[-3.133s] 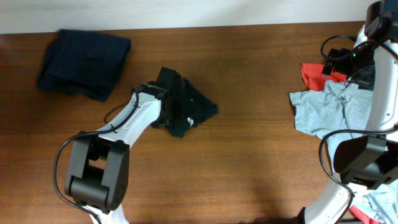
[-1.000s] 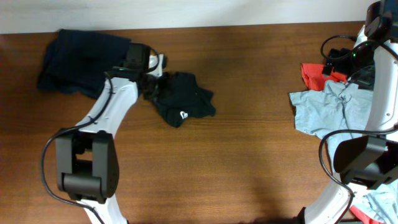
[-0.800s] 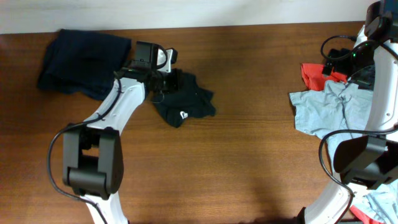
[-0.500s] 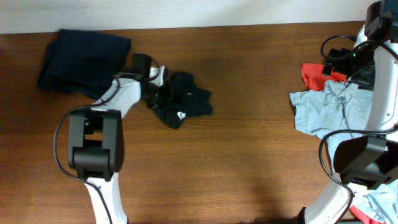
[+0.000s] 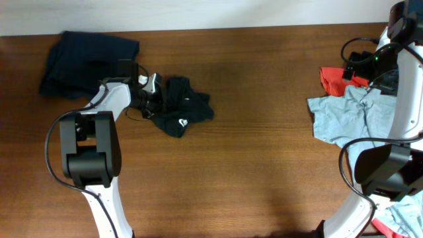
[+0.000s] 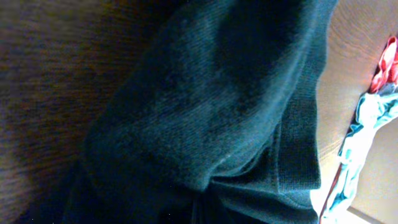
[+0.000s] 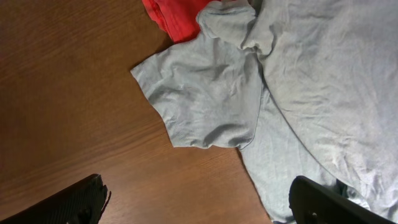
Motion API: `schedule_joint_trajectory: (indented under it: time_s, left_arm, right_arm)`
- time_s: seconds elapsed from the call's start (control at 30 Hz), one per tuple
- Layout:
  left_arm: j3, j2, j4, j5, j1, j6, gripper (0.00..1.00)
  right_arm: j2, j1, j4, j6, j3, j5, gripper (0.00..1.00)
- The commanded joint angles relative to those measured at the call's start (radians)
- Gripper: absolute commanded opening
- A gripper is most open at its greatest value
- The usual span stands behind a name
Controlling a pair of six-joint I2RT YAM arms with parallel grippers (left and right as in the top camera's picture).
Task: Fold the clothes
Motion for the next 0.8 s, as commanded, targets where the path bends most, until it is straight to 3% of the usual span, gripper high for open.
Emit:
schedule_joint_trajectory:
  time_s: [0.0,0.3,0.53,0.77]
  left_arm:
    - [0.038,-0.091,0.010,0.001,0.008,0.037,0.00]
    - [0.012,-0.170,-0.005,0.128,-0.043,0.000,0.00]
    - [-0.075,-0.102,0.120,0.212,-0.133,-0.005,0.00]
    - [-0.121,-0.003,0.143,0.212,-0.158,-0.026,0.00]
  right_arm:
    - [-0.003,0.001,0.000,0.005,-0.005,-0.005,0.99]
    - [-0.003,0.001,0.000,0.005,-0.005,-0.004,0.99]
    - [-0.003,0.001,0.000,0.005,-0.005,-0.005,0.99]
    - [-0.003,0.001,0.000,0.005,-0.005,-0.005,0.99]
